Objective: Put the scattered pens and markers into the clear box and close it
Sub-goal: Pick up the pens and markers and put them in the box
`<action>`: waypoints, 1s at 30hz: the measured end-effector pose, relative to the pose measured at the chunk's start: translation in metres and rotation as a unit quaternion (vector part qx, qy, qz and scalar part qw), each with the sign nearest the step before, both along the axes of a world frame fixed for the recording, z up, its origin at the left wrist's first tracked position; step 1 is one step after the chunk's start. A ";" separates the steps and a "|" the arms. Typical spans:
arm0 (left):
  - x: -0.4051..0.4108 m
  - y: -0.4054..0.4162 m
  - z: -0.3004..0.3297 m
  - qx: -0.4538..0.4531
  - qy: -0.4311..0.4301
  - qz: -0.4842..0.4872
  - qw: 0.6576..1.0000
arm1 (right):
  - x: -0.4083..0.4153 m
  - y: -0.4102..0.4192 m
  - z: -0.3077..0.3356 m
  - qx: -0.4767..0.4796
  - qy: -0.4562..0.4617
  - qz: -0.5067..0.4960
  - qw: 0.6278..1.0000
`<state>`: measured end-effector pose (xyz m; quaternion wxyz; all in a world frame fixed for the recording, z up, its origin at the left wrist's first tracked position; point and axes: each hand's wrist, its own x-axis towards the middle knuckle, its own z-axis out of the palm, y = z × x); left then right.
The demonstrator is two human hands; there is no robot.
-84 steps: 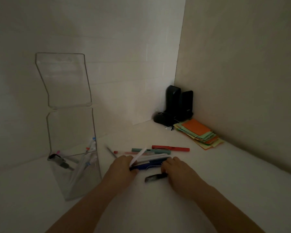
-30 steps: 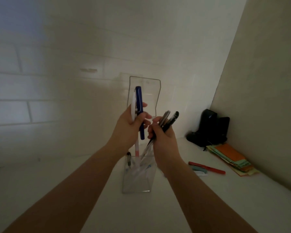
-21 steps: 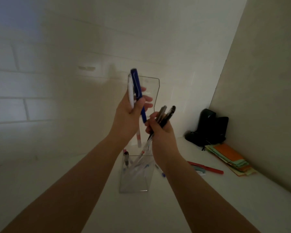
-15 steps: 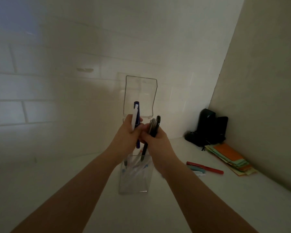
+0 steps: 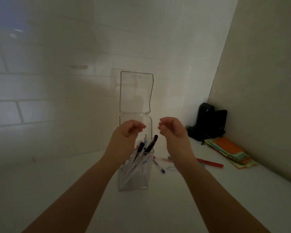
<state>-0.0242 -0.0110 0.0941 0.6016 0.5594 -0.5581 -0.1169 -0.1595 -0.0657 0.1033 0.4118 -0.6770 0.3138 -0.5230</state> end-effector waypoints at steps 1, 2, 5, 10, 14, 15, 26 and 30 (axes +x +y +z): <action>-0.001 0.002 -0.001 -0.007 -0.023 0.012 1.000 | -0.009 -0.004 0.000 0.010 -0.001 -0.011 1.000; -0.003 0.005 -0.001 -0.019 -0.050 0.021 0.998 | -0.019 -0.009 0.000 0.023 -0.001 -0.021 1.000; -0.016 0.019 -0.002 -0.058 -0.132 0.020 0.989 | -0.058 -0.029 -0.010 0.104 0.037 -0.011 0.994; -0.059 0.027 -0.026 0.013 -0.330 -0.103 0.938 | -0.115 -0.059 -0.065 0.118 0.359 -0.045 0.925; -0.100 0.008 -0.076 0.194 -0.334 -0.143 0.911 | -0.128 -0.067 -0.102 -0.053 0.533 -0.082 0.840; -0.107 0.001 -0.085 0.237 -0.356 -0.135 0.894 | -0.127 -0.067 -0.107 -0.094 0.554 -0.066 0.824; -0.099 -0.108 -0.098 0.396 -0.189 0.180 0.880 | -0.113 -0.049 -0.094 -0.141 0.689 0.075 0.706; -0.093 -0.117 -0.101 0.429 -0.202 0.183 0.861 | -0.119 -0.060 -0.096 -0.159 0.627 0.032 0.762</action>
